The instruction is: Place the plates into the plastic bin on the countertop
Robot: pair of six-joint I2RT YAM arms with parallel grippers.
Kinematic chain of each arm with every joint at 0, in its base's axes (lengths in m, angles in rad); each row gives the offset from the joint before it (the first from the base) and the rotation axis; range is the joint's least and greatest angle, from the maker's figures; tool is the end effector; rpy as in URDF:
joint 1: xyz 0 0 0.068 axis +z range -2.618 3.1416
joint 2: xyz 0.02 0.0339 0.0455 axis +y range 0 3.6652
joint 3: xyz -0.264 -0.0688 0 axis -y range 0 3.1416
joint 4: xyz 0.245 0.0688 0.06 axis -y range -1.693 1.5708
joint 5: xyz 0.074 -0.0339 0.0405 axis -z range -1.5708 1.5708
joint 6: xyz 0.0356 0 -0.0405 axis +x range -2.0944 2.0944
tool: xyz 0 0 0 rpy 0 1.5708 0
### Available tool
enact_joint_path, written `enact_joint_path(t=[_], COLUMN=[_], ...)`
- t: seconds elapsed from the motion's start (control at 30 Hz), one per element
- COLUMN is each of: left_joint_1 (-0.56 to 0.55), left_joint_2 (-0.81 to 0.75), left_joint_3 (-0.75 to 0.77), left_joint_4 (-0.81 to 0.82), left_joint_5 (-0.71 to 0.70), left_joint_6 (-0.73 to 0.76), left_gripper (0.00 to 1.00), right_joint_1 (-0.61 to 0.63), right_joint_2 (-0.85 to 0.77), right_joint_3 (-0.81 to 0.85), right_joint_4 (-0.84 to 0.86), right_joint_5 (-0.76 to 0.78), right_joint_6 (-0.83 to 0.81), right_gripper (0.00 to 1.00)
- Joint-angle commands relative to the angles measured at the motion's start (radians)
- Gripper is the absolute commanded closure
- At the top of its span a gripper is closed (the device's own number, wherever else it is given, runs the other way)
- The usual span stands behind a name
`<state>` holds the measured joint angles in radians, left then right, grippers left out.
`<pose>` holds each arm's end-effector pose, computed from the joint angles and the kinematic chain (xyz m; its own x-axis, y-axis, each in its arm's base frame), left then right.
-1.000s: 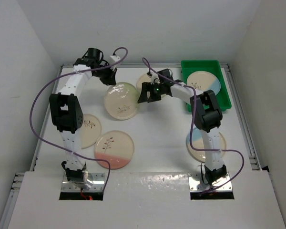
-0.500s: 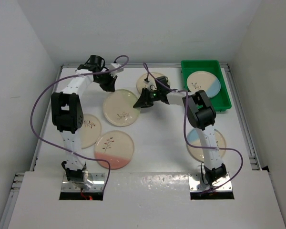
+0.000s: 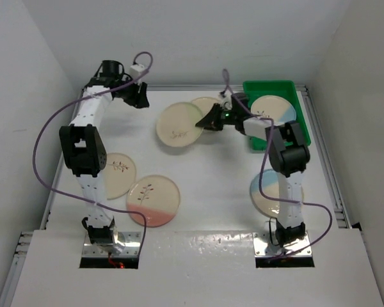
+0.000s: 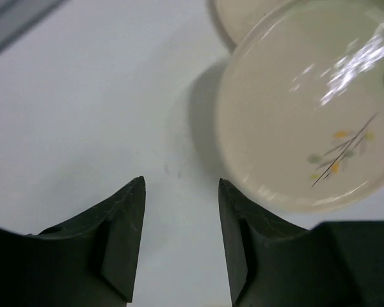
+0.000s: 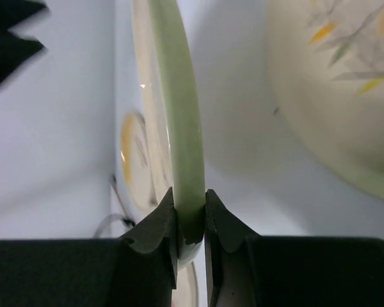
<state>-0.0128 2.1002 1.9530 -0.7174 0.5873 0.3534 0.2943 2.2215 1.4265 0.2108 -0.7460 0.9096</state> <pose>0.4714 -0.0258 0.2859 -0.5856 0.2956 -0.7547 0.6106 0.7732 -0.1709 0.4503 0.1617 0.1354 -0.9199 0.3269 -0.2168 -0.0469 0.4570 0.8882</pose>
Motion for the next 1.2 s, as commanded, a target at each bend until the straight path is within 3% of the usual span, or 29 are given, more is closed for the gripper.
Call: enact_joint_path(t=[0.0, 0.13, 0.27, 0.4, 0.5, 0.8, 0.93, 0.97, 1.03, 1.17], left_joint_1=[0.086, 0.105, 0.105, 0.096, 0.087, 0.042, 0.007, -0.012, -0.045, -0.104], left_joint_2=[0.009, 0.009, 0.009, 0.009, 0.009, 0.029, 0.06, 0.079, 0.125, 0.205], left_joint_3=[0.066, 0.057, 0.02, -0.002, -0.002, -0.011, -0.002, 0.01, 0.049, 0.154], left_joint_4=[0.052, 0.061, 0.061, 0.061, 0.061, 0.061, 0.061, 0.061, 0.07, 0.091], left_joint_5=[0.052, -0.019, -0.034, -0.034, -0.034, -0.034, -0.061, -0.07, -0.07, -0.147], left_joint_6=[-0.125, -0.134, -0.134, -0.134, -0.134, -0.125, -0.165, -0.186, -0.221, -0.28], left_gripper=[0.48, 0.47, 0.47, 0.47, 0.47, 0.47, 0.47, 0.47, 0.45, 0.41], right_joint_1=[-0.158, -0.343, -0.444, -0.517, -0.544, -0.58, -0.567, -0.561, -0.537, -0.526], right_joint_2=[-0.226, -0.353, -0.421, -0.448, -0.436, -0.339, -0.344, -0.348, -0.355, -0.367], right_joint_3=[-0.043, -0.204, -0.399, -0.503, -0.528, -0.479, -0.433, -0.41, -0.341, -0.298], right_joint_4=[0.366, 0.461, 0.476, 0.48, 0.498, 0.455, 0.287, 0.165, -0.036, -0.154], right_joint_5=[0.02, 0.18, 0.411, 0.531, 0.617, 0.66, 0.652, 0.66, 0.718, 0.79], right_joint_6=[0.222, 0.331, 0.432, 0.46, 0.478, 0.454, 0.356, 0.295, 0.212, 0.114], right_gripper=[1.0, 1.0, 1.0, 1.0, 1.0, 1.0, 0.73, 0.61, 0.51, 0.45])
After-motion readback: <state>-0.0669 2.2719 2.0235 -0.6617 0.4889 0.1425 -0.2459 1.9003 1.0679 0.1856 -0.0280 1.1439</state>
